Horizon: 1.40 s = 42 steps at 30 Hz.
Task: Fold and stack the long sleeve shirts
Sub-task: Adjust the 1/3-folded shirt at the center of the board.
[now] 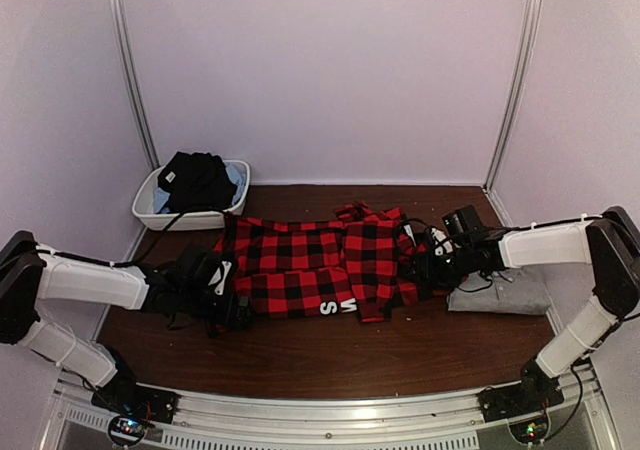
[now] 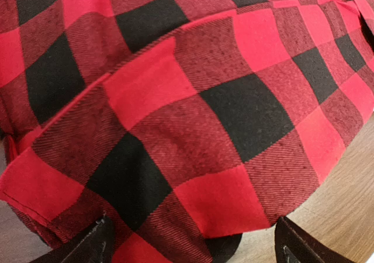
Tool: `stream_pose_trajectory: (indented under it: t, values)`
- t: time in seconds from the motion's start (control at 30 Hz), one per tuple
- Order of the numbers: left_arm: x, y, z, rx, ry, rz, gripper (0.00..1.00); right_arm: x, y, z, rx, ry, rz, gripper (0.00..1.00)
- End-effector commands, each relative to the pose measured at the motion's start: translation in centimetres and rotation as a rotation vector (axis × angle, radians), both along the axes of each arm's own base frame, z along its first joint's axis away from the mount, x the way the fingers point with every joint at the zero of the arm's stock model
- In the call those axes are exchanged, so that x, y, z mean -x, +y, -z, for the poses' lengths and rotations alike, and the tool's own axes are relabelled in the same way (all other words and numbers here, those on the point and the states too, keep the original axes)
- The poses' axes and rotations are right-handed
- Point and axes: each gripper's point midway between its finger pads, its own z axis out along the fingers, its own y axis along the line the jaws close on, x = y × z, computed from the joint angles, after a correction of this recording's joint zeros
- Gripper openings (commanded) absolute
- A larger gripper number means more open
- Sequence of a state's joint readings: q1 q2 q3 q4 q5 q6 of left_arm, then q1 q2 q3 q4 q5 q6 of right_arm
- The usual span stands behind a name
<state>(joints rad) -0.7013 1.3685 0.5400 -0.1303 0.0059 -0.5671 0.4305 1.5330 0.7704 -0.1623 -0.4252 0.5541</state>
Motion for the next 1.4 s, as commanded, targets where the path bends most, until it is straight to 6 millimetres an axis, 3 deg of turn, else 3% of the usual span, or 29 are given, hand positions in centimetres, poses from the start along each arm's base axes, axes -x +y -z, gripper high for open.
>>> stream_pose_trajectory:
  t: [0.0,0.4,0.73,0.97,1.13,1.37]
  values:
    - [0.5,1.0,0.0,0.016,0.009,-0.077,0.98,0.0,-0.7,1.6,0.038,0.006,0.025,0.62]
    - [2.2,4.5,1.8,-0.1,0.048,-0.141,0.98,0.7,-4.1,4.2,0.237,0.059,0.05,0.63]
    - [0.9,7.1,1.5,-0.165,0.012,-0.211,0.97,0.2,-5.0,4.6,0.311,0.086,0.035,0.64]
    - [0.2,7.2,1.4,-0.19,-0.01,-0.203,0.98,2.2,-4.7,5.3,0.281,0.122,0.028,0.64]
    - [-0.7,6.7,-0.5,-0.165,-0.078,-0.179,0.98,4.3,-3.7,5.2,0.252,0.127,0.022,0.63]
    - [-2.8,4.0,-6.1,-0.031,-0.229,-0.109,0.98,6.8,-1.1,4.6,0.232,0.123,-0.004,0.64]
